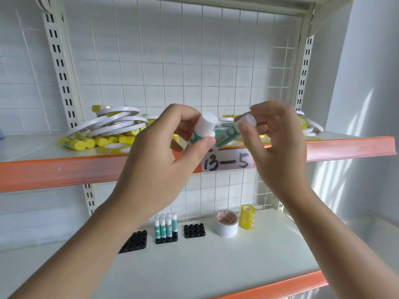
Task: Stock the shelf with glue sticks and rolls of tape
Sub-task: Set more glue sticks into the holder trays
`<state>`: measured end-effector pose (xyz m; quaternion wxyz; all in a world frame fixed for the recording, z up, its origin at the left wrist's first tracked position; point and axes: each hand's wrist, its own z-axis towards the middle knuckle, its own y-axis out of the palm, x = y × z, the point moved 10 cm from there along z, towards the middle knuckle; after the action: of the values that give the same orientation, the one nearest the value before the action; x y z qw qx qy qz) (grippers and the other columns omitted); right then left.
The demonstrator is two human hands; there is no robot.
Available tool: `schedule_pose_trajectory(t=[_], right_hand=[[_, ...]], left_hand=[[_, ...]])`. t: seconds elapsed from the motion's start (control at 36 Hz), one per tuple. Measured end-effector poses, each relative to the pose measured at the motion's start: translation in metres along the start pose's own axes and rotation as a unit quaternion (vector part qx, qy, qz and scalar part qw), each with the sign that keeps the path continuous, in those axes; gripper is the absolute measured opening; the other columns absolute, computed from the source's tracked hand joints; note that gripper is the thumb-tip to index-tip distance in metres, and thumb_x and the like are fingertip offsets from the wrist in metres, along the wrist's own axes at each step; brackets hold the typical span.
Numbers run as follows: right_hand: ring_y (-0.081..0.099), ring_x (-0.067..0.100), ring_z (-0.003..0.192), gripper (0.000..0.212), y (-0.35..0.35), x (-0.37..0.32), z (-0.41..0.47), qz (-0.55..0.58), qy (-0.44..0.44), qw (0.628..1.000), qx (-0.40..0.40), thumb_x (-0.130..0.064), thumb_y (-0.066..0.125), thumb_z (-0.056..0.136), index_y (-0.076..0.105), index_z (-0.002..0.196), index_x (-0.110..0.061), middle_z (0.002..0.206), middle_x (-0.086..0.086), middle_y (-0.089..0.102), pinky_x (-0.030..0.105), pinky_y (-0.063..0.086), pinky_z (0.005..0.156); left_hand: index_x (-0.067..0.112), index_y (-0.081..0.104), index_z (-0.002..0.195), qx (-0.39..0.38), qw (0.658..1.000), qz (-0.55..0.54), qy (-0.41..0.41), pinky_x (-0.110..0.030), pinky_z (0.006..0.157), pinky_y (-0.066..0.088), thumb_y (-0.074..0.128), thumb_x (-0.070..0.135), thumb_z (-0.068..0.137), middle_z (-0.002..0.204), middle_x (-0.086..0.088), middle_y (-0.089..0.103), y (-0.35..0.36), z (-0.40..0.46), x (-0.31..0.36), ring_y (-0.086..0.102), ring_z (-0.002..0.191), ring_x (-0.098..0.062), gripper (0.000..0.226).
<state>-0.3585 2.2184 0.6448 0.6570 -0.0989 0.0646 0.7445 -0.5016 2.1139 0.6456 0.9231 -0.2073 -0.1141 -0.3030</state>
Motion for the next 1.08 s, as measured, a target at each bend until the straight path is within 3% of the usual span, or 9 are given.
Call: schedule_pose_trajectory(t=[0.06,0.19,0.31,0.42,0.61,0.81,0.89,1.0,1.08], right_hand=[[0.067,0.022,0.084,0.029,-0.006,-0.007,-0.023,0.022,-0.008,1.000,0.004,-0.019,0.063,0.090,0.041,0.100,-0.034,0.092,0.002,0.066,0.023,0.048,0.070],[0.064,0.010,0.078,0.020,-0.001,0.009,-0.087,0.003,0.052,0.998,-0.021,-0.035,0.064,0.089,0.046,0.095,-0.042,0.095,-0.029,0.062,0.015,0.048,0.060],[0.062,0.002,0.074,0.017,0.020,0.038,-0.136,-0.026,0.096,0.992,-0.075,-0.022,0.062,0.088,0.047,0.097,-0.025,0.098,-0.023,0.063,0.014,0.047,0.065],[0.065,0.009,0.070,0.015,0.042,0.076,-0.185,-0.035,0.198,0.973,-0.113,-0.027,0.062,0.090,0.048,0.093,-0.030,0.092,-0.019,0.064,0.012,0.043,0.056],[0.065,0.010,0.064,0.032,0.072,0.126,-0.245,-0.071,0.321,0.932,-0.149,-0.010,0.060,0.094,0.046,0.088,-0.039,0.081,-0.011,0.065,0.021,0.047,0.054],[0.057,0.012,0.049,0.008,0.090,0.165,-0.291,-0.098,0.419,0.891,-0.144,-0.012,0.060,0.094,0.055,0.092,-0.018,0.076,0.000,0.060,0.023,0.045,0.048],[0.059,0.012,0.050,0.005,0.091,0.181,-0.309,-0.115,0.452,0.872,-0.150,-0.015,0.061,0.093,0.056,0.092,-0.016,0.082,0.004,0.061,0.028,0.050,0.050],[0.062,0.010,0.054,0.005,0.095,0.197,-0.322,-0.149,0.445,0.865,-0.178,-0.017,0.063,0.092,0.058,0.092,-0.015,0.083,0.003,0.063,0.027,0.050,0.060],[0.063,0.011,0.059,0.009,0.102,0.210,-0.324,-0.164,0.416,0.868,-0.215,-0.017,0.063,0.091,0.056,0.089,-0.021,0.085,0.001,0.062,0.025,0.049,0.063]], left_hand=[[0.031,0.056,0.099,-0.009,0.999,-0.030,-0.012,-0.020,0.070,0.050,0.065,0.034,0.085,0.093,0.019,0.063,0.008,-0.026,-0.002,0.062,0.083,-0.008,0.018],[0.032,0.058,0.100,-0.024,0.995,-0.054,-0.076,-0.009,0.073,0.043,0.060,0.038,0.084,0.095,0.025,0.063,0.036,-0.084,-0.032,0.061,0.084,-0.001,0.017],[0.035,0.059,0.099,-0.041,0.977,-0.120,-0.174,-0.015,0.072,0.049,0.063,0.035,0.086,0.093,0.021,0.065,0.060,-0.123,-0.080,0.064,0.086,-0.005,0.014],[0.034,0.057,0.101,-0.090,0.947,-0.152,-0.269,-0.028,0.070,0.054,0.058,0.032,0.092,0.085,0.016,0.065,0.088,-0.161,-0.136,0.065,0.076,-0.008,0.009],[0.032,0.056,0.096,-0.124,0.885,-0.184,-0.410,-0.024,0.055,0.054,0.055,0.016,0.097,0.081,-0.001,0.063,0.118,-0.213,-0.219,0.061,0.065,-0.003,0.016],[0.017,0.054,0.112,-0.144,0.808,-0.224,-0.525,-0.026,0.056,0.054,0.065,0.004,0.088,0.091,-0.014,0.065,0.140,-0.263,-0.273,0.062,0.064,-0.012,0.029],[0.015,0.055,0.106,-0.166,0.804,-0.224,-0.526,-0.024,0.058,0.054,0.066,-0.001,0.085,0.090,-0.012,0.065,0.149,-0.275,-0.284,0.063,0.065,-0.011,0.029],[0.018,0.061,0.093,-0.193,0.827,-0.162,-0.502,-0.036,0.076,0.055,0.068,-0.002,0.079,0.084,-0.001,0.070,0.158,-0.288,-0.298,0.067,0.073,-0.011,0.025],[0.017,0.064,0.090,-0.187,0.854,-0.108,-0.473,-0.022,0.076,0.053,0.070,0.001,0.076,0.082,0.006,0.070,0.162,-0.288,-0.305,0.067,0.079,-0.008,0.022]])
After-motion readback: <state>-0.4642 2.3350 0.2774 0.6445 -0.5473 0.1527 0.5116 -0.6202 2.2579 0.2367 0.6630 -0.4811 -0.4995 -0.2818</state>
